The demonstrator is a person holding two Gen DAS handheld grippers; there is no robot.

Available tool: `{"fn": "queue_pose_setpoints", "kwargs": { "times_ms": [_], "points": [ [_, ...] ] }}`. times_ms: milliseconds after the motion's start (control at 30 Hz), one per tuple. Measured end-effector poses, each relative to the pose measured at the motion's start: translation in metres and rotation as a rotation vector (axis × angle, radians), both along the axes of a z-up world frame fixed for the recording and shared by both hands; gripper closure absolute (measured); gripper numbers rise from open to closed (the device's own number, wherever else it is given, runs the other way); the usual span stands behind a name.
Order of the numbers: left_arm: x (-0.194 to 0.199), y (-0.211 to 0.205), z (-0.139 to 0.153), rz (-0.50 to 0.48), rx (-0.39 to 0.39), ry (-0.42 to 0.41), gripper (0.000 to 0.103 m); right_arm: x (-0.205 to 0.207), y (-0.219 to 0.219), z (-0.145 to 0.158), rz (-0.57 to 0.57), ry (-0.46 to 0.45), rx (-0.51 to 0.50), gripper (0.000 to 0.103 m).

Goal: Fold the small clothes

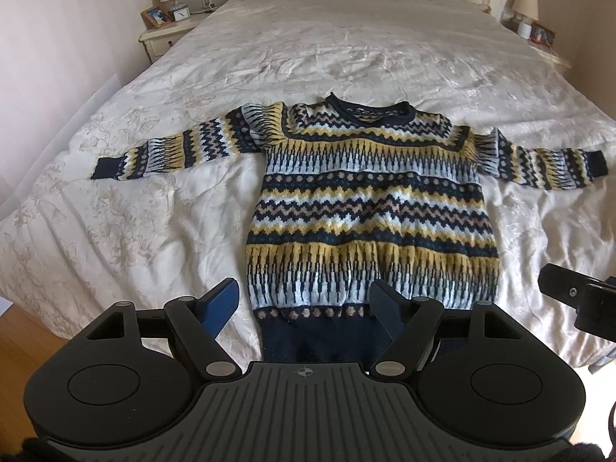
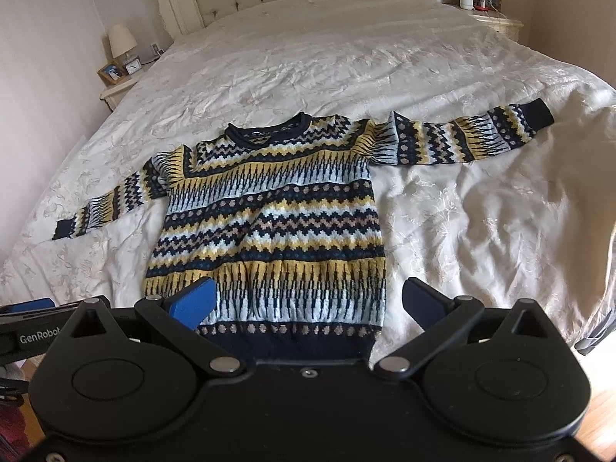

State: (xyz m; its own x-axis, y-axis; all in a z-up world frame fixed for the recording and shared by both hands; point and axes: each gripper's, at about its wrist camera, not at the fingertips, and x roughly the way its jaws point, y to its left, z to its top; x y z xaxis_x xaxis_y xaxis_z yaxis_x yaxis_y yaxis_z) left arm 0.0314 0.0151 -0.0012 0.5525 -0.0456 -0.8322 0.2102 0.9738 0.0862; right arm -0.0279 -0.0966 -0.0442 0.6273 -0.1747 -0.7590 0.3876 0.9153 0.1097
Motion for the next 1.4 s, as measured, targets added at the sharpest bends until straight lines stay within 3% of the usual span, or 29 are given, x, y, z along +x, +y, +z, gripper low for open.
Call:
{"fn": "queue_pose_setpoints", "kwargs": {
  "times_ms": [1400],
  "points": [
    [-0.029,0.001,0.001,0.023,0.011,-0.012,0.029,-0.025,-0.010,0.002,0.046,-0.025,0.034,0.001]
  ]
}}
